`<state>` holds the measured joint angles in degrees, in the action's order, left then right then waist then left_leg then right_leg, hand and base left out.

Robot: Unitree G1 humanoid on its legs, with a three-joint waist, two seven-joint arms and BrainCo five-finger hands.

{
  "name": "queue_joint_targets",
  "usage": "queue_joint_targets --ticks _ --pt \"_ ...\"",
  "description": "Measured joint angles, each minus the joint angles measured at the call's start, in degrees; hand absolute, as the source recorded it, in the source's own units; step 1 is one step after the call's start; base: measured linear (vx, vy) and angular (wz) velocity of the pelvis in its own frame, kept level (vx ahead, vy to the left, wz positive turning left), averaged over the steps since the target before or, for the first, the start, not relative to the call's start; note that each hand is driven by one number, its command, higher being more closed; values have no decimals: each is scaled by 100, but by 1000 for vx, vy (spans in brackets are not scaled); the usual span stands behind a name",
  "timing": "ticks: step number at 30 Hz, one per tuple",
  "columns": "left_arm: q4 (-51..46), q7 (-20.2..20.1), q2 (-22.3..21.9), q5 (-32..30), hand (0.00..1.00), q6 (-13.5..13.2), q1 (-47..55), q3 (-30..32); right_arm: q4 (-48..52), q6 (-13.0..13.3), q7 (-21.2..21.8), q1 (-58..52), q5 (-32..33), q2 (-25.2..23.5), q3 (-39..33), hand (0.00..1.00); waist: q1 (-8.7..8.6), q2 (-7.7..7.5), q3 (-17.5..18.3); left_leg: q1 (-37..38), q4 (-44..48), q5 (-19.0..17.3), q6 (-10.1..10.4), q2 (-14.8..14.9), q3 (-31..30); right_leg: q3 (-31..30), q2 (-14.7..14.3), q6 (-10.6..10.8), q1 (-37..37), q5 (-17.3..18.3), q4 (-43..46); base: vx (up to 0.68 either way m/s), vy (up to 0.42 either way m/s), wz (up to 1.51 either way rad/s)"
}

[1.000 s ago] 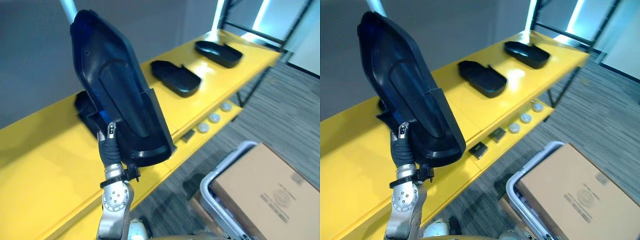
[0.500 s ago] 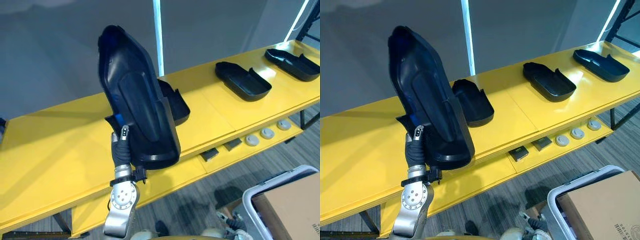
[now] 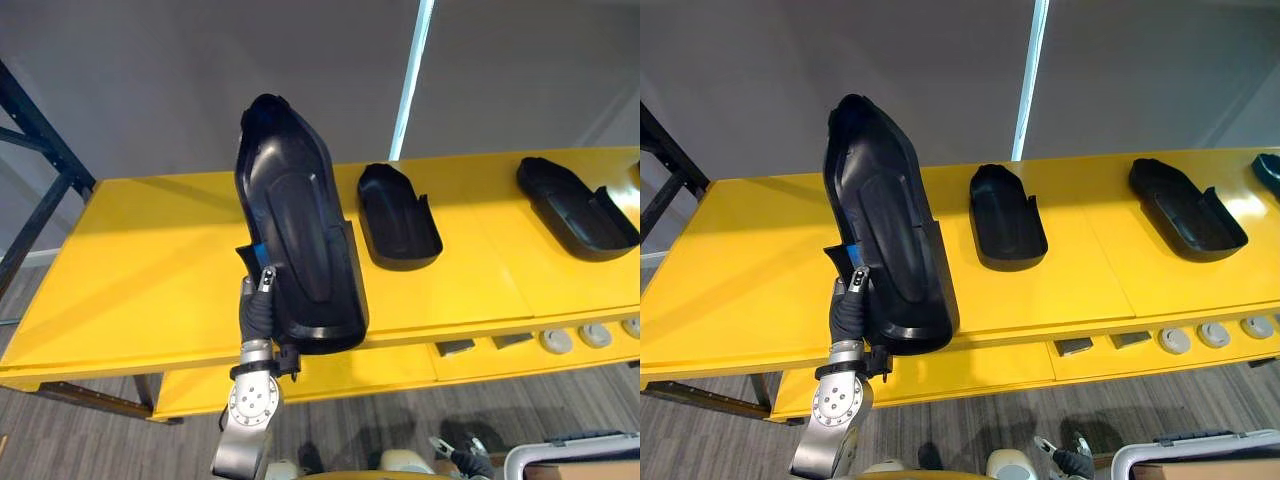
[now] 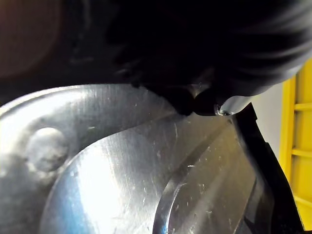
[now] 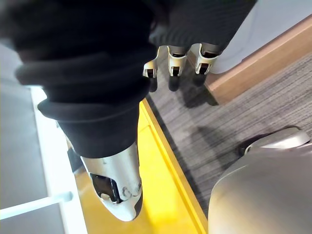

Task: Walk over and take plastic housings, then place them on the shelf

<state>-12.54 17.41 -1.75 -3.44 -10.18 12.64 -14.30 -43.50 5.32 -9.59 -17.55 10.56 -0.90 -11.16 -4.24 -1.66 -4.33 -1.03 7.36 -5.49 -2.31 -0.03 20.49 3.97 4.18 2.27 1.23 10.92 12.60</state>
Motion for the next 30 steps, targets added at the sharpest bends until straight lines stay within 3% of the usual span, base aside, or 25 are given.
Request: queue_joint_targets --ticks 3,5,6,7,9,10,11,12,13,14,15,16,17,19,20,21,22,23,24,25,27,28,29,30 --pt "-1 6 -1 4 100 23 -7 58 -2 40 -1 23 0 -39 -51 0 32 -40 -22 -195 539 -22 17 46 -16 161 76 1 103 -1 11 86 -29 32" --pt "-1 28 -35 27 100 33 -10 86 -28 101 -6 52 -9 -43 -124 0 66 -60 -48 -502 1218 -396 173 278 98 266 95 -18 76 -15 14 1 -36 16" --pt "11 49 -29 55 100 32 -15 105 -160 103 -7 162 -37 -2 -133 0 98 -11 -48 -691 1936 -789 -63 733 470 303 84 -83 30 24 15 -18 44 -12" --pt "110 55 -24 56 100 32 -18 109 -323 100 -17 245 -49 58 -148 0 84 -38 -50 -750 2438 -966 -7 1146 634 327 204 -92 24 32 10 -16 49 -10" --pt "250 46 -34 54 100 32 -21 68 -516 95 -17 259 -58 178 -199 0 -34 -49 -34 -735 2650 -959 69 1605 611 374 508 -31 5 29 41 41 176 12" --pt "267 50 -33 57 100 32 -26 21 -634 79 -19 261 -70 230 -226 0 -143 -20 -19 -743 2512 -880 196 1847 512 374 682 76 -89 6 95 55 254 21" --pt "279 50 -33 56 100 32 -46 4 -705 72 -19 258 -86 250 -250 0 -163 6 -5 -731 2362 -814 296 1932 373 374 761 124 -162 -5 150 29 382 18" --pt "306 59 -19 58 100 32 -124 -31 -757 40 -22 240 -101 248 -301 0 -165 20 4 -669 1931 -602 491 2015 23 368 912 300 -271 -8 238 20 503 25" --pt "309 89 -32 60 100 32 -193 -52 -800 35 -22 205 -101 242 -405 0 -170 112 33 -581 1431 42 435 2041 -383 405 988 513 -286 -8 245 21 537 27" --pt "309 156 -39 63 100 31 -230 -95 -826 36 -24 191 -101 264 -468 0 -173 202 74 -554 1274 315 539 2050 -576 434 992 658 -300 -1 238 27 507 31" --pt "320 206 -37 71 100 29 -289 -105 -957 31 -29 215 -98 265 -541 0 -189 239 117 -524 1220 -52 1091 1926 -767 502 1107 839 -283 -54 196 28 434 53" --pt "379 274 108 68 100 26 -398 -135 -984 30 -28 265 -97 142 -607 0 -284 106 120 -577 1170 -320 1386 1771 -795 614 1317 982 -168 -249 25 15 599 65" --pt "524 322 380 70 100 27 -507 -112 -979 40 -24 320 -96 -26 -627 0 -268 -138 170 -686 1189 -433 1286 1510 -775 669 1533 961 -126 -666 -254 -4 456 50" --pt "608 389 542 69 100 29 -508 -105 -1007 54 -26 377 -115 -34 -619 0 -235 -174 151 -791 1365 -510 1156 1471 -710 609 1567 866 -149 -1152 -401 -40 405 -16" --pt "686 400 607 66 100 38 -482 -102 -937 75 -27 416 -111 -56 -576 0 -137 -138 138 -812 1530 -597 1006 1485 -407 531 1531 258 -468 -1807 -337 -73 425 -51" --pt "686 399 603 64 100 37 -481 -103 -937 75 -28 431 -112 -45 -567 0 -118 -130 141 -807 1519 -609 983 1492 -333 557 1510 78 -531 -1935 -332 -84 613 -107" --pt "683 398 577 54 100 11 -480 -76 -925 76 -25 547 -112 67 -405 0 -100 -51 181 -652 1206 -684 830 1481 67 679 1435 -344 -896 -2040 -34 -60 422 -79" --pt "746 393 605 53 100 -9 -489 -37 -918 66 -17 606 -110 50 -332 0 -176 -134 141 -555 1086 -611 716 1382 159 503 1294 -62 -1099 -1381 630 -55 360 -75" --pt "818 381 592 53 100 0 -495 -48 -908 67 -11 588 -107 13 -334 0 -212 -166 124 -447 998 -587 679 1346 173 381 1101 40 -1163 -971 1045 -58 126 -21" --pt "860 369 524 50 100 49 -409 -105 -897 65 -4 521 -97 -39 -328 0 -286 -179 113 -245 861 -575 652 1246 255 172 601 105 -1117 -410 1527 -46 86 -16" --pt "835 263 305 40 100 50 -369 -161 -790 67 4 458 -92 5 -268 0 -281 -103 90 -228 860 -622 584 1121 309 -39 15 140 -1085 144 1596 -65 78 -10" --pt "829 231 182 14 100 49 -398 -194 -796 59 24 449 -94 50 -178 0 -288 -134 85 -278 833 -620 572 920 263 -10 -83 -199 -933 358 1230 -64 64 4" --pt "827 207 135 -9 100 49 -391 -196 -803 48 49 418 -93 60 -178 0 -282 -174 104 -285 811 -620 570 834 251 -1 -8 -181 -805 458 1002 -52 39 25" --pt "851 142 76 -24 100 90 -387 -202 -774 49 99 427 -54 87 -211 0 -323 -19 27 -287 766 -568 544 800 148 68 -10 -159 -648 413 710 -36 19 33"
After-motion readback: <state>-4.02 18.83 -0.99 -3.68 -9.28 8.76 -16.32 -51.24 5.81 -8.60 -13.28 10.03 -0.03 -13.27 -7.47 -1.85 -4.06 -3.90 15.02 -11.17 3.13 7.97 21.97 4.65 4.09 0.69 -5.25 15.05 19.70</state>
